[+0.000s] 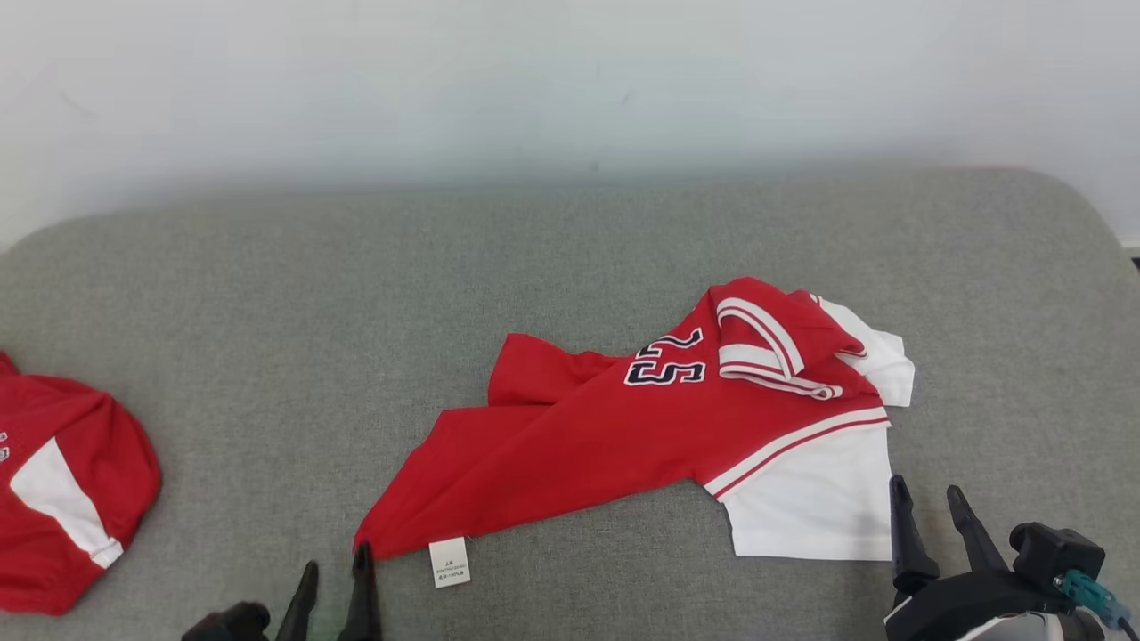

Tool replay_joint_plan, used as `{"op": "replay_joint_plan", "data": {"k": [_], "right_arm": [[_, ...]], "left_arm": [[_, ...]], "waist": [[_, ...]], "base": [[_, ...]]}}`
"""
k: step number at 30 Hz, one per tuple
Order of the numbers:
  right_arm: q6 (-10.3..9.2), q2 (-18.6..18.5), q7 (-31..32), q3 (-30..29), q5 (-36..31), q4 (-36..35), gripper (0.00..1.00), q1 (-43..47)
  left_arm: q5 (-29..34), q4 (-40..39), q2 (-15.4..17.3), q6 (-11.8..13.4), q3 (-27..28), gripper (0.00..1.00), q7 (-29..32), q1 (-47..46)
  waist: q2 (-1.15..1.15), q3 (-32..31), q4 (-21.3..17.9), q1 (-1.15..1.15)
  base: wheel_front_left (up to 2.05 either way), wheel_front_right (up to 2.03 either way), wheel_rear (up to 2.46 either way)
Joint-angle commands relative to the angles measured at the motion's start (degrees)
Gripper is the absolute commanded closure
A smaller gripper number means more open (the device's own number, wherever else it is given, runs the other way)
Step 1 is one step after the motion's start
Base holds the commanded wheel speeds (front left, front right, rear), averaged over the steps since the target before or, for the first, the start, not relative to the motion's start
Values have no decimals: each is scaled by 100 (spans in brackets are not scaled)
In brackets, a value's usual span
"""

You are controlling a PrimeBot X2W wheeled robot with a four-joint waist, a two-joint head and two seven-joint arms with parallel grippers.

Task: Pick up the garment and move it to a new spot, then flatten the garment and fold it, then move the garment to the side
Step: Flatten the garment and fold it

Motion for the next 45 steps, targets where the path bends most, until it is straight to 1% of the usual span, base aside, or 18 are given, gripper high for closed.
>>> {"op": "replay_joint_plan", "data": {"k": [1,4,7,11,15,18,24,28,32,38,45], "right_arm": [[-6,-25,-3,-14,18,-5,0,136],[-6,8,-4,-103,-35,-128,0,189],[-6,74,-3,-184,-187,-284,0,302],[-6,171,-3,-322,-467,-535,0,435],[-6,282,-3,-438,-853,-769,0,568],[-6,408,-3,-540,-1159,-896,0,674],[-6,480,-3,-614,-1431,-1000,0,745],[-6,460,-3,-502,-1588,-1088,0,856],[-6,399,-3,-229,-1515,-1190,0,916],[-6,352,-3,-44,-1429,-1295,0,1037],[-6,280,-3,226,-1319,-1376,0,1169]], "left_arm": [[260,-18,17,101,109,0,-7,208],[920,-244,14,244,271,0,-8,424],[1492,-553,17,327,484,0,-7,674],[2146,-966,11,348,753,0,-8,957],[2577,-1294,11,361,948,0,-7,1201],[2986,-1596,11,295,1043,0,-7,1415],[3170,-1767,12,318,1195,0,-7,1572],[3263,-1879,12,322,1222,0,-7,1681],[3314,-1952,12,353,1227,0,-7,1750],[3300,-1956,11,397,1223,0,-7,1856],[3335,-1945,11,377,1264,0,-7,1938]], "waist": [[0,-158,-22,1],[0,-260,7,1],[0,-342,65,1],[0,-410,124,1],[0,-472,177,1],[0,-530,187,1],[0,-591,174,1],[0,-643,153,1],[0,-692,142,1],[0,-781,162,1],[0,-854,222,1]], "base": [[0,0,0],[0,0,0],[0,0,0],[0,0,0],[0,0,0],[0,0,0],[0,0,0],[0,0,0],[0,0,0],[0,0,0],[0,0,0]]}}
